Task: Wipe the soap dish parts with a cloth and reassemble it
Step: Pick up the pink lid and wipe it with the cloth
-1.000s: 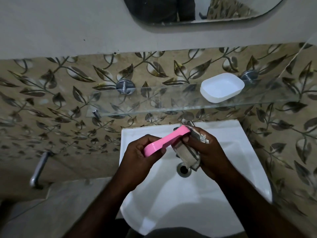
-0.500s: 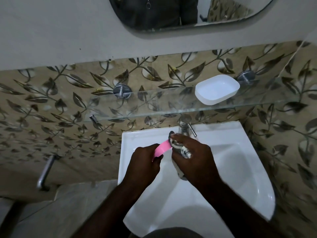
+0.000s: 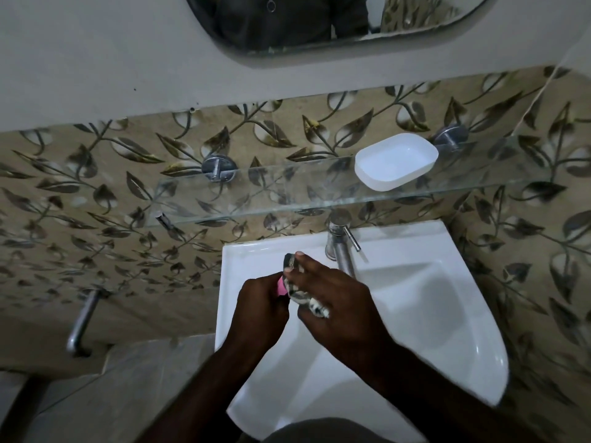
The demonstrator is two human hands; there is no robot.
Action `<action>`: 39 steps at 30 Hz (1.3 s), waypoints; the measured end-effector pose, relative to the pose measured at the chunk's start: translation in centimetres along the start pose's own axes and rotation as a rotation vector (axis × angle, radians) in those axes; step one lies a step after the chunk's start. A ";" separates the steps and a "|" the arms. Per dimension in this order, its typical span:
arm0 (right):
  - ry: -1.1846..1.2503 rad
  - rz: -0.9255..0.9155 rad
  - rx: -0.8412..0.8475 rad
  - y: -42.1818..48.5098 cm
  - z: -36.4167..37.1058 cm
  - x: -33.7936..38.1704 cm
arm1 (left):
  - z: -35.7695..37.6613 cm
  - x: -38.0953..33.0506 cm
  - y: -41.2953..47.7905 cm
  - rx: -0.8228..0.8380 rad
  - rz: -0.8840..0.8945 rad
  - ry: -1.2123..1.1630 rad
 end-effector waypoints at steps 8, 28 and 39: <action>0.358 0.452 -0.098 0.3 -0.8 -5.1 | -0.5 0.1 0.2 -0.031 0.042 -0.068; 0.919 0.750 0.086 -1.8 3.2 -7.3 | 0.1 3.0 0.2 -0.002 -0.286 -0.951; 0.829 0.703 0.253 -3.4 3.3 -7.6 | 0.3 5.7 1.2 -0.180 -0.528 -1.116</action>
Point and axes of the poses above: each hand's wrist, its own y-axis towards the middle knuckle, its own z-axis out of the palm, x = y × z, the point moved 9 cm from there along y, towards the middle knuckle, and after that the axes turned 2 degrees about -z, right-handed, at the moved point
